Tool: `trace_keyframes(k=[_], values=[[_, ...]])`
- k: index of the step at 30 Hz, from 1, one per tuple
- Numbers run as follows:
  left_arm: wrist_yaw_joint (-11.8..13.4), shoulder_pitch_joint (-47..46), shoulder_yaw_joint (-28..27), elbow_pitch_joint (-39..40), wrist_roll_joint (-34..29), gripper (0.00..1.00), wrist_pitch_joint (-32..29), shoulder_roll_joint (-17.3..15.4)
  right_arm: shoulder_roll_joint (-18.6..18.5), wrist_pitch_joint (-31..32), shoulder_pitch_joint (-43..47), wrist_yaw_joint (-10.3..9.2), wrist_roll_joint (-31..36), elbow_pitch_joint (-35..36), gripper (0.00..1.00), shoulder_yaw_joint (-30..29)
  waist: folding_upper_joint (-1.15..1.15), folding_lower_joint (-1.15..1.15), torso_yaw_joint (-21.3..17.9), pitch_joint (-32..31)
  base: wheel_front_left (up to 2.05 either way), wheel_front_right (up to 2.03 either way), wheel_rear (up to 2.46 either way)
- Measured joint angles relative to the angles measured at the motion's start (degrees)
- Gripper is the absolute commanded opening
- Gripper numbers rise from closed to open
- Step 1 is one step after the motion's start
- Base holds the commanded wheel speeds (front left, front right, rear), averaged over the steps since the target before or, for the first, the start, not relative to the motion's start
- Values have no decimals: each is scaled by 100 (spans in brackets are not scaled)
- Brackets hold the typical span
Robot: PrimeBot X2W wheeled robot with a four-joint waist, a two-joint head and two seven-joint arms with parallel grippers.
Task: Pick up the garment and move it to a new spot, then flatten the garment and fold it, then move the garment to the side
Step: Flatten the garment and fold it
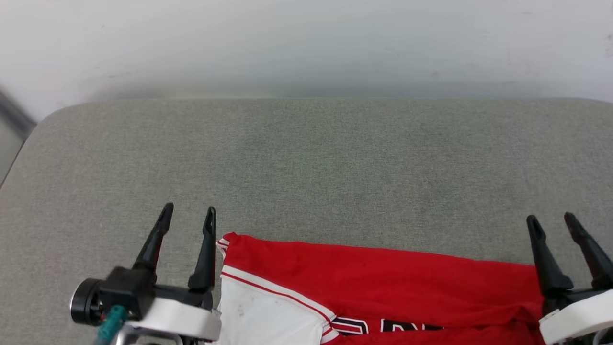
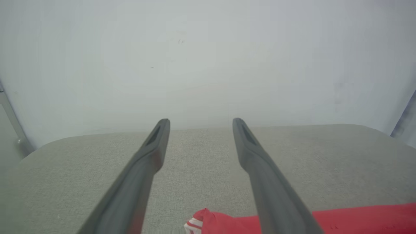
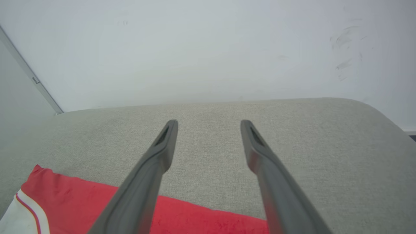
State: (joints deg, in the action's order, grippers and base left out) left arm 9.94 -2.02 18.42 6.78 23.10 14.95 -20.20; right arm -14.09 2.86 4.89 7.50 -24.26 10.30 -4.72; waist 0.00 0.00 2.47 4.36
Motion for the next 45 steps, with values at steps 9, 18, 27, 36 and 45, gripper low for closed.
trace_keyframes(k=[9,18,27,36,45], values=[[-523,422,-527,-21,-1139,100,4,740,261,-388,106,0,250,-224,100,66,0,0,-72,36,0,0,0],[-1114,435,-958,-96,-1569,100,4,1101,504,561,242,-1,430,-565,100,-490,0,0,-71,194,0,0,0],[-1450,367,-1123,-263,-1784,100,4,1279,715,2749,315,-1,288,-660,100,-1389,0,0,-83,475,0,0,0],[-1602,178,-1174,-309,-1891,100,4,1382,869,3407,60,-1,67,-1135,100,-1593,0,1,85,664,0,0,0],[-1658,171,-1255,-311,-1941,100,4,1433,775,3479,2,-12,-377,-1640,100,-1207,0,1,246,681,0,0,0]])
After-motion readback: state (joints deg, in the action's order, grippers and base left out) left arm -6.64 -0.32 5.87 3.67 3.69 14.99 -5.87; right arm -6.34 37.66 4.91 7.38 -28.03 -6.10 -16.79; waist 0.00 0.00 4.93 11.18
